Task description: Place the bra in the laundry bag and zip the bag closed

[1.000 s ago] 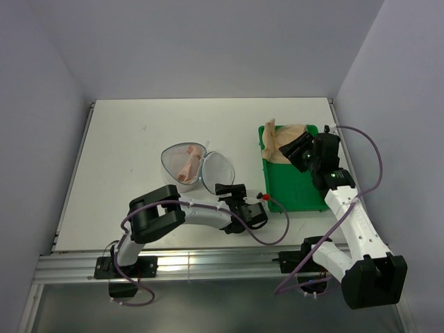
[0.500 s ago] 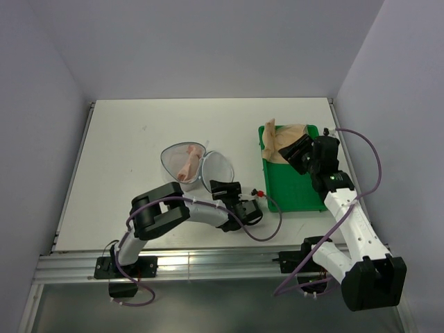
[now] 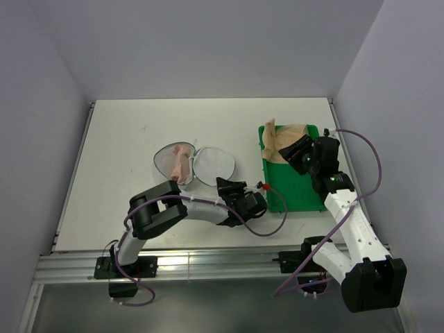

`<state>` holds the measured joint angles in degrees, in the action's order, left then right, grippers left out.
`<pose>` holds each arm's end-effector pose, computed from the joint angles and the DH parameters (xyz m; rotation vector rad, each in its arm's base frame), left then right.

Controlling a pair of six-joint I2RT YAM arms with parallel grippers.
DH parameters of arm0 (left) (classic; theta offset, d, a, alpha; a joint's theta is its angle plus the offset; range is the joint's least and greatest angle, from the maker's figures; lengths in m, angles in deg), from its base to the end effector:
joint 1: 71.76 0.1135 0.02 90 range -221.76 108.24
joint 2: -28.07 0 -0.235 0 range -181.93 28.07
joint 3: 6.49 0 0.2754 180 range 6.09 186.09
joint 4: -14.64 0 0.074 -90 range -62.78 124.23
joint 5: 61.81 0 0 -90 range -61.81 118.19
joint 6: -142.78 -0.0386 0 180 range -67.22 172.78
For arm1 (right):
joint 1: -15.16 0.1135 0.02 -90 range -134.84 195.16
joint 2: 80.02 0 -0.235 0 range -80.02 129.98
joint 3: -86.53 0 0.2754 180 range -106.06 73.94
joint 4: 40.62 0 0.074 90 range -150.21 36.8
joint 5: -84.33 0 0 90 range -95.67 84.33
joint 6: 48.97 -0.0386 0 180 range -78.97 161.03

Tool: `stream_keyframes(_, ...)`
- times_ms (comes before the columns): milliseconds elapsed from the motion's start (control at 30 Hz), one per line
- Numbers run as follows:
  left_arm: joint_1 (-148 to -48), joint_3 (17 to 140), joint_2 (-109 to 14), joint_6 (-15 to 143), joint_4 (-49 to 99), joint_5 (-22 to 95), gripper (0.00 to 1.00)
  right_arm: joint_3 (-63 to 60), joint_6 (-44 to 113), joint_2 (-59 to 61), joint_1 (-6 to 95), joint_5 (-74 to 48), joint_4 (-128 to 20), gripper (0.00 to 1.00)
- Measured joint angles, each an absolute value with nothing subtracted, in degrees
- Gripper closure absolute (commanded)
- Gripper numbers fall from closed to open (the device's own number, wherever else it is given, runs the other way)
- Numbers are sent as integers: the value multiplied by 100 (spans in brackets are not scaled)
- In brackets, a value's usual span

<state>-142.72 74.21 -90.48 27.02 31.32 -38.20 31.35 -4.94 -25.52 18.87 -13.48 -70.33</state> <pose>0.1645 -0.3682 0.0781 1.2066 1.6281 0.9543 0.2562 0.0219 0.2536 0.6914 2.0277 0.6620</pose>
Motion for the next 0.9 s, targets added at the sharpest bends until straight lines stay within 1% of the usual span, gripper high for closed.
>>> stream_keyframes(133, -14272, 7858, -8969, 3039, 3736, -3807, 100, 3137, -492, -2552, 1887, -1346, -7033, 43)
stream_keyframes(267, -14272, 8704, -8892, 3799, 4750, -3647, 100, 3137, -490, -2559, 1885, -1344, -7037, 43)
stream_keyframes(367, -14272, 9381, -8713, 4425, 5499, -3391, 100, 3137, -488, -2616, 1876, -1344, -7040, 42)
stream_keyframes(533, -14272, 10000, -8204, 5358, 6406, -2801, 100, 3133, -466, -2742, 1828, -1363, -7044, 42)
stream_keyframes(700, -14204, 9895, -7456, 6178, 6745, -1912, 100, 3131, -451, -2738, 1823, -1440, -7042, 42)
stream_keyframes(900, -14043, 8450, -5800, 7067, 6212, -476, 100, 3151, -418, -2738, 1821, -1654, -6987, 42)
